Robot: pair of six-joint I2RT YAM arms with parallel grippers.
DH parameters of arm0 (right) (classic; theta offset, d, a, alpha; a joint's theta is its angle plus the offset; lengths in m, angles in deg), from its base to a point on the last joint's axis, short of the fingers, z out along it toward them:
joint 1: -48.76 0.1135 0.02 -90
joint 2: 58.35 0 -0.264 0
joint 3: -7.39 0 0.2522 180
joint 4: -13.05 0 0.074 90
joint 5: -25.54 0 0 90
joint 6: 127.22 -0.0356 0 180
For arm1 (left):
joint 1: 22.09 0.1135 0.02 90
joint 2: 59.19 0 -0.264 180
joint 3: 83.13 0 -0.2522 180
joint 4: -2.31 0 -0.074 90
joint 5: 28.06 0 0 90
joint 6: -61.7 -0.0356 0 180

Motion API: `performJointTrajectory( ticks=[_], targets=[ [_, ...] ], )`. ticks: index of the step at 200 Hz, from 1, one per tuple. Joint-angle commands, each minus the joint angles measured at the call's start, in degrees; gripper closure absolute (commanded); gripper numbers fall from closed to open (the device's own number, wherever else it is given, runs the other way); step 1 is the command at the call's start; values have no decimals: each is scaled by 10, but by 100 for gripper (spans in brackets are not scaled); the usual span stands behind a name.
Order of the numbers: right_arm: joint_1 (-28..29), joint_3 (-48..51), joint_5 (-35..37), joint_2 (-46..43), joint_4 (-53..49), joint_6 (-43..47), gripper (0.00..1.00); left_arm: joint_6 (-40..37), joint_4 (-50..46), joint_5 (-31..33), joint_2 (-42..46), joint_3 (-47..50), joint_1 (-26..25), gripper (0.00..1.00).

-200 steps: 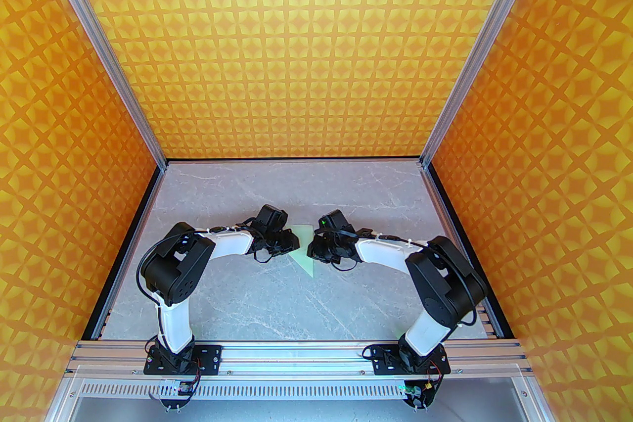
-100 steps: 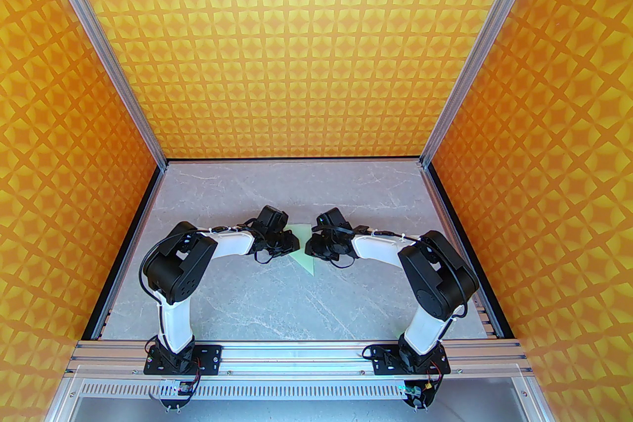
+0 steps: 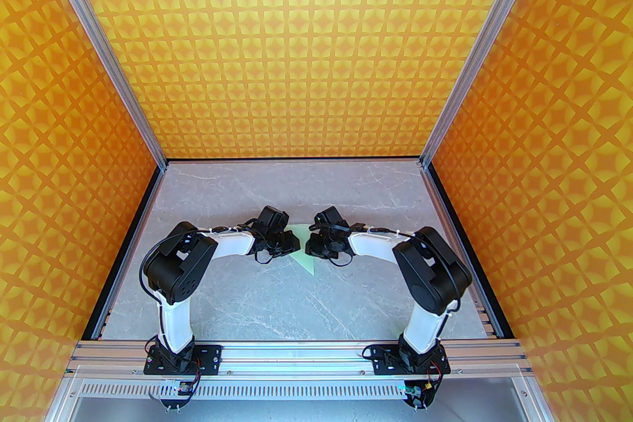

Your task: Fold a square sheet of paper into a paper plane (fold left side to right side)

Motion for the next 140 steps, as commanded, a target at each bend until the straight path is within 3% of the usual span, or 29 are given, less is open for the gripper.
performJointTrajectory(
  ticks=[1, 14, 26, 58, 77, 140],
  targets=[
    [-2, 1, 21, 21, -16, 18, 89, -18, -30, 2, 16, -17, -4, 80],
    [-2, 8, 20, 23, -12, 18, 93, -19, -41, 12, 35, -19, -1, 76],
    [-2, 14, 18, 23, -6, 15, 94, -17, -56, 33, 56, -17, 0, 66],
    [-2, 26, 14, 20, 7, 4, 95, 12, -93, 103, 95, 11, 0, 58],
    [-2, 30, 12, 18, 12, 1, 95, 26, -116, 133, 92, 19, -1, 57],
    [-1, 44, 5, 13, 29, -12, 95, 39, -145, 146, 36, -10, -5, 54]
  ],
)
